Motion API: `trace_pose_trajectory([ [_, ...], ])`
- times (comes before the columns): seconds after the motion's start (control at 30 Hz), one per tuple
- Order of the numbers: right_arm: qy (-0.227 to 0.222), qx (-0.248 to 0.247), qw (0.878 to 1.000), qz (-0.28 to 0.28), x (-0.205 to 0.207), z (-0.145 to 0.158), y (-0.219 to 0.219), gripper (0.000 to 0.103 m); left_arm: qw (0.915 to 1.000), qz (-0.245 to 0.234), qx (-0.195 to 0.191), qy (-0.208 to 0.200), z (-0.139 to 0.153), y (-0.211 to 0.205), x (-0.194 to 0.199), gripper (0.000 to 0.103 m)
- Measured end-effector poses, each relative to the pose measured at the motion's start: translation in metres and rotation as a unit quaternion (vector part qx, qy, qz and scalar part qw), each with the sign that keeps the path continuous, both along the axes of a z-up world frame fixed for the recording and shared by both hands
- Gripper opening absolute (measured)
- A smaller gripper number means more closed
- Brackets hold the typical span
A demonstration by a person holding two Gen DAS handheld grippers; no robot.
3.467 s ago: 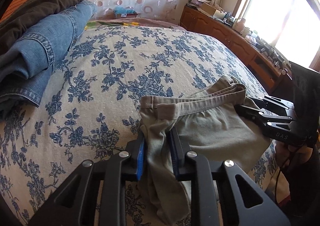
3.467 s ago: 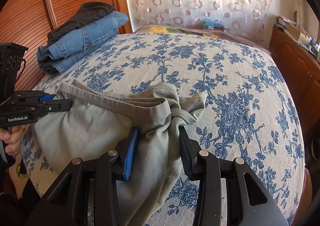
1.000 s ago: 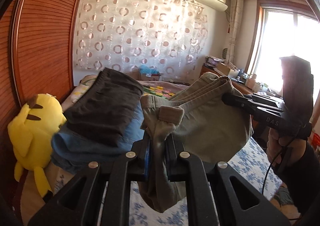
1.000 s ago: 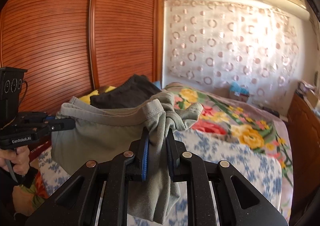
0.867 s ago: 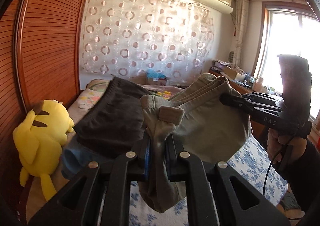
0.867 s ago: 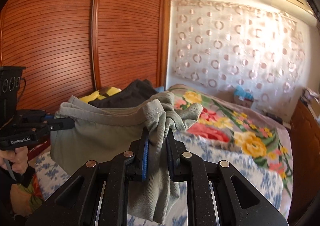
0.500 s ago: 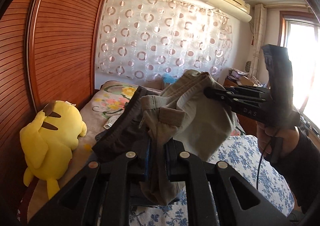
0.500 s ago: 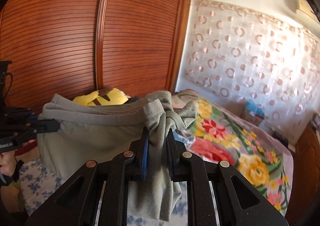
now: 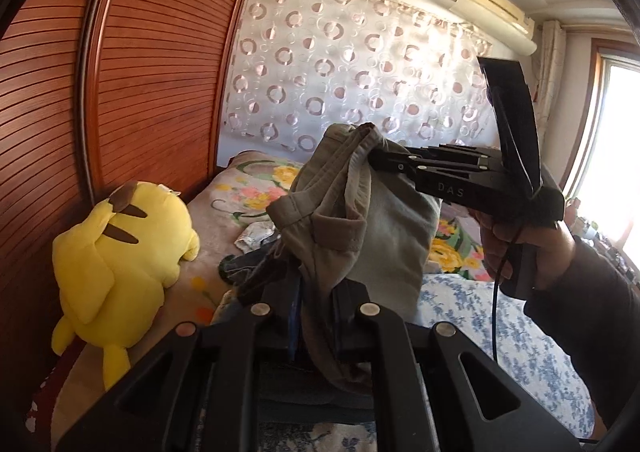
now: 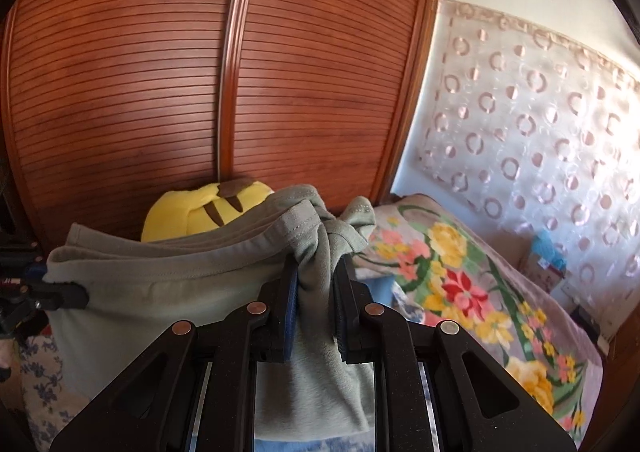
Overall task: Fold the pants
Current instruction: 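Lift the sweatpants bundle with both grippers and carry it toward the jeans stack, then lower the sweatpants onto the folded jeans stack and open both grippers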
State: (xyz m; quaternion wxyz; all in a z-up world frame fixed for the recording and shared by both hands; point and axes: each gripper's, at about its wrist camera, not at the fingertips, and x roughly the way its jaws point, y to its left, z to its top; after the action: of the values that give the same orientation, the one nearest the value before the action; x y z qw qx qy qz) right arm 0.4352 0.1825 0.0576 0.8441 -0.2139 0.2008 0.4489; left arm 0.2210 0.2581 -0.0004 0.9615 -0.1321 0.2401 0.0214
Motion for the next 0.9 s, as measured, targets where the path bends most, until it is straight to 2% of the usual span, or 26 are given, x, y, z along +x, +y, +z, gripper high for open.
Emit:
trace_pose_trajectory([
  [0.07,0.012,-0.003,1.000,-0.008,0.007,-0.005,0.008,0.018,0.9999,0.009,0.006,0.007,-0.004,0.003,0.000,0.012],
  [0.1,0.019,-0.003,1.000,-0.016,0.009,-0.007,0.010,0.025,0.9999,0.010,0.004,0.010,-0.006,0.005,-0.001,0.013],
  [0.17,0.039,0.007,0.998,-0.042,0.013,-0.008,0.006,0.026,0.9999,0.010,0.001,0.010,-0.006,0.009,-0.004,0.022],
  [0.23,0.049,0.028,0.997,-0.051,0.013,-0.002,-0.002,0.026,0.9998,0.019,0.009,0.007,-0.005,0.012,-0.008,0.045],
  [0.43,0.049,0.042,0.997,-0.042,-0.003,0.006,-0.021,0.026,0.9996,0.012,0.024,0.000,0.002,0.011,-0.012,0.046],
  [0.6,0.070,0.034,0.997,-0.028,-0.019,-0.010,-0.026,0.026,0.9994,-0.022,0.026,-0.006,0.006,-0.002,-0.006,0.046],
  [0.73,0.078,0.019,0.996,-0.039,-0.016,-0.026,-0.023,0.026,0.9980,-0.048,0.040,0.014,0.000,-0.011,0.008,0.046],
  [0.9,0.089,0.023,0.994,-0.057,-0.002,-0.033,-0.027,0.026,0.9969,-0.032,0.046,0.055,-0.018,-0.004,0.023,0.046],
])
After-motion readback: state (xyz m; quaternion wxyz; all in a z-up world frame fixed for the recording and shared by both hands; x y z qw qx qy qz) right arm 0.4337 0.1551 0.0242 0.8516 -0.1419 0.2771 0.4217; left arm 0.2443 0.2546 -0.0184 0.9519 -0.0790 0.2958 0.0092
